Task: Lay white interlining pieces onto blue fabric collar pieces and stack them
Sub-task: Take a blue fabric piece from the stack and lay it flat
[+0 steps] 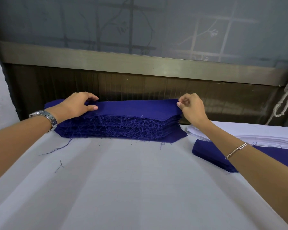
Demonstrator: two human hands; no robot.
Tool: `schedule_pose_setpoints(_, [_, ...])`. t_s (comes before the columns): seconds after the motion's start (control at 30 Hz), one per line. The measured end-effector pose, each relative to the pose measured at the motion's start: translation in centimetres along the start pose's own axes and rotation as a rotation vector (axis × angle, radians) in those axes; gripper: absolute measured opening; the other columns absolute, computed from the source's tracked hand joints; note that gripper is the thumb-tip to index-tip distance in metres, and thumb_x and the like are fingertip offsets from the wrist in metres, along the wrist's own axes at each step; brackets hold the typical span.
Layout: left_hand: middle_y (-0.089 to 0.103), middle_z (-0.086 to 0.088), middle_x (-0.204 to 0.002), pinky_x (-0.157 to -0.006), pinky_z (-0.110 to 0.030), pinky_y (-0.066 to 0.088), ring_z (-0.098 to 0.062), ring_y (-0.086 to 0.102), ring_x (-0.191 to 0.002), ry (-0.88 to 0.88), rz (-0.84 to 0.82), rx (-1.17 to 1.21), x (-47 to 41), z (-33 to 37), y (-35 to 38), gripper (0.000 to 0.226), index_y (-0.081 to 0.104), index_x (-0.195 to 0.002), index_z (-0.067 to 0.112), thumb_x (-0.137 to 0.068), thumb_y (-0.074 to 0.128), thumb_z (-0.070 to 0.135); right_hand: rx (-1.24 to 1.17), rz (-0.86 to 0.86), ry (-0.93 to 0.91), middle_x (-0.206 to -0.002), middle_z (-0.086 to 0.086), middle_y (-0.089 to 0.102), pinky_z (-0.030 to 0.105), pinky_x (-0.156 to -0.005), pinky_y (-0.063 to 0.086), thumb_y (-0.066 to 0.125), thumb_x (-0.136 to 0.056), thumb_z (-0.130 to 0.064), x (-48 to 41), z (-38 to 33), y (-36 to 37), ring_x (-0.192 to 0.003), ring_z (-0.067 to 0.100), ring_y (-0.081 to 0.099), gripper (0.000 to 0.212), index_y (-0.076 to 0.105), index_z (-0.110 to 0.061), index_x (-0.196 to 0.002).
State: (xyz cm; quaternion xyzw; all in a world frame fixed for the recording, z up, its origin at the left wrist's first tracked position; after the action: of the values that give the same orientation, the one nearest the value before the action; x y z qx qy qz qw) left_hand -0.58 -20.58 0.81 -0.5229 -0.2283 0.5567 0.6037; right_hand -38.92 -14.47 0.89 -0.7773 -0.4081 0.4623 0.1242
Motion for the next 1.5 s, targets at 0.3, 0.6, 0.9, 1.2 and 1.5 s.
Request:
schedule_pose_setpoints(0.3, [0.054, -0.007, -0.141, -0.111, -0.044, 0.035, -0.026, 0.047, -0.133, -0.036, -0.042, -0.018, -1.1, 0.0, -0.4, 0.062, 0.045, -0.145, 0.019, -0.089, 0.072, 0.019, -0.238, 0.037, -0.073, -0.095, 0.000, 0.064, 0.014, -0.073, 0.045, 0.060, -0.099, -0.008, 1.3, -0.3, -0.8, -0.084, 0.005, 0.057, 0.007, 0.061, -0.015, -0.099])
schedule_pose_setpoints(0.6, [0.071, -0.012, -0.108, -0.089, -0.046, 0.049, -0.031, 0.063, -0.101, 0.165, 0.271, -0.359, 1.1, 0.6, -2.8, 0.025, 0.070, -0.113, 0.011, -0.091, 0.069, 0.023, -0.227, 0.056, -0.094, -0.101, 0.005, 0.069, 0.018, -0.083, 0.051, 0.062, -0.097, -0.006, 1.6, -0.8, -1.7, -0.090, 0.009, 0.061, 0.018, 0.068, -0.006, -0.114])
schedule_pose_setpoints(0.9, [0.070, -0.021, -0.107, -0.087, -0.052, 0.049, -0.040, 0.064, -0.098, 0.203, 0.421, -0.315, 2.1, -0.2, -6.3, 0.024, 0.067, -0.116, 0.005, -0.096, 0.061, 0.016, -0.246, 0.071, -0.053, -0.100, 0.007, 0.070, 0.031, -0.085, 0.056, 0.063, -0.097, -0.007, 1.2, -1.4, -4.4, -0.094, 0.021, 0.065, 0.020, 0.071, -0.003, -0.115])
schedule_pose_setpoints(1.2, [0.071, -0.012, -0.095, -0.076, -0.047, 0.053, -0.030, 0.063, -0.087, 0.251, 0.434, -0.103, 3.4, 3.8, -8.7, 0.036, 0.071, -0.110, 0.013, -0.089, 0.065, 0.042, -0.402, -0.067, 0.232, -0.086, 0.002, 0.069, 0.016, -0.057, 0.057, 0.066, -0.095, -0.009, 1.8, 1.6, -10.8, -0.070, 0.007, 0.067, 0.012, 0.065, -0.019, -0.088])
schedule_pose_setpoints(1.5, [0.075, 0.015, -0.084, -0.067, -0.022, 0.050, -0.004, 0.072, -0.079, 0.076, -0.114, 0.404, 5.5, 6.5, -3.6, 0.016, 0.076, -0.080, 0.044, -0.070, 0.065, 0.050, -0.271, -0.407, 0.305, -0.059, 0.010, 0.061, 0.016, -0.051, 0.052, 0.071, -0.086, -0.009, 6.2, 7.8, -16.1, -0.047, 0.009, 0.055, 0.012, 0.073, 0.003, -0.089])
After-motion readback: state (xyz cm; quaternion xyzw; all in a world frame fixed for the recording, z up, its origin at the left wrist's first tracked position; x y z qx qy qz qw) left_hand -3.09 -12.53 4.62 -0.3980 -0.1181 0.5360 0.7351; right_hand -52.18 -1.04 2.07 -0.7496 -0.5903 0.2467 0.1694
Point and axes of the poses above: each hand's wrist, its own x-axis away from the middle knuckle, its own y-axis out of the palm, z = x × y, the point moved 7 cm from there along -x, towards the middle knuckle
